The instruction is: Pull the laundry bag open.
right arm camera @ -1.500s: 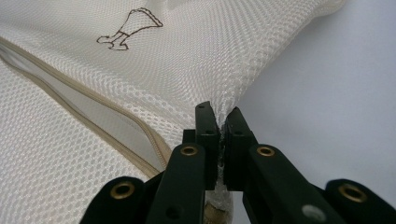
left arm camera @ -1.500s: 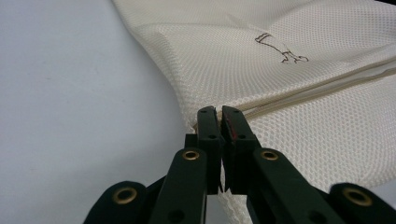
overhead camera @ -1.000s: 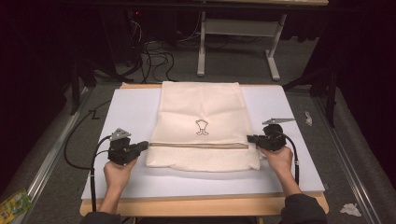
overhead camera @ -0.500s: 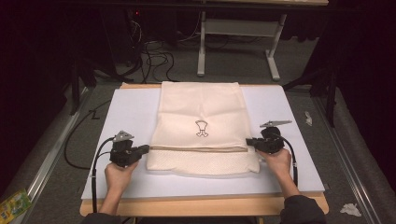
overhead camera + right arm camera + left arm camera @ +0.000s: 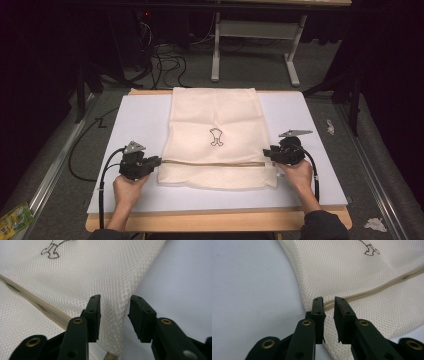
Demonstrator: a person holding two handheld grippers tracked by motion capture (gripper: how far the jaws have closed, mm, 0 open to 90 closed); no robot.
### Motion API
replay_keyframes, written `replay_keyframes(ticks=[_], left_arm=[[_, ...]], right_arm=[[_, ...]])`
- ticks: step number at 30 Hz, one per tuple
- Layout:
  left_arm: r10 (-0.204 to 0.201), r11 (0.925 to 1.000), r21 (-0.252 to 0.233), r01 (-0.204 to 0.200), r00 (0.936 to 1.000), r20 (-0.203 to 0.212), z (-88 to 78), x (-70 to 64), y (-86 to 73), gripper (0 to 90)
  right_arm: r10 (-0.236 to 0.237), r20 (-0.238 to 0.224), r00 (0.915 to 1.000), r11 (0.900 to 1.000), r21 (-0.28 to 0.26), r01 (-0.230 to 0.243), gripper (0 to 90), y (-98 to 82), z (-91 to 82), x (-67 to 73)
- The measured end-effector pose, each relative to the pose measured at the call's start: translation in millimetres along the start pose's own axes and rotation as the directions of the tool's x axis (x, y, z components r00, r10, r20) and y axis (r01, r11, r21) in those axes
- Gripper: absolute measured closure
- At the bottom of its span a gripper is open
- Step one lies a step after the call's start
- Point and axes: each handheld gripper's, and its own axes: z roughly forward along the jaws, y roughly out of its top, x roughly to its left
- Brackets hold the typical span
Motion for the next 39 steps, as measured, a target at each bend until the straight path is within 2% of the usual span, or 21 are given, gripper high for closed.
replay_keyframes(ticks=[7, 11, 14, 19, 29, 39], left_arm=[[0.01, 0.997, -0.077, -0.011, 0.9998, -0.015, -10.5, 2.1, 1.0, 68.6], [0.01, 0.9923, -0.123, -0.014, 0.9993, -0.036, -18.6, 3.9, 1.0, 66.6], [0.018, 0.9894, -0.143, -0.027, 0.9979, -0.062, -25.1, 4.8, 2.5, 64.3], [0.029, 0.983, -0.179, -0.042, 0.9967, -0.076, -34.5, 6.0, 6.2, 61.6], [0.006, 0.9767, -0.213, -0.03, 0.9936, -0.112, -44.4, 15.9, 5.5, 59.5], [-0.028, 0.9746, -0.224, -0.003, 0.9908, -0.132, -45.2, 27.5, 2.6, 59.1]], right_arm=[[0.002, 0.022, 0.9997, 0.997, -0.08, -0.001, 60.2, -0.3, -16.6, -2.1], [0.006, 0.03, 0.9995, 0.99, -0.144, -0.002, 62.5, -1.6, -29.4, -4.1], [0.021, 0.036, 0.9991, 0.985, -0.174, -0.014, 64.6, -4.0, -37.9, -8.3], [0.05, 0.042, 0.9979, 0.977, -0.212, -0.04, 64.9, -9.6, -51.0, -18.7], [0.11, 0.053, 0.9925, 0.961, -0.262, -0.093, 64.7, -23.5, -68.4, -37.8], [0.147, 0.059, 0.9873, 0.949, -0.291, -0.124, 64.5, -34.3, -71.6, -50.8]])
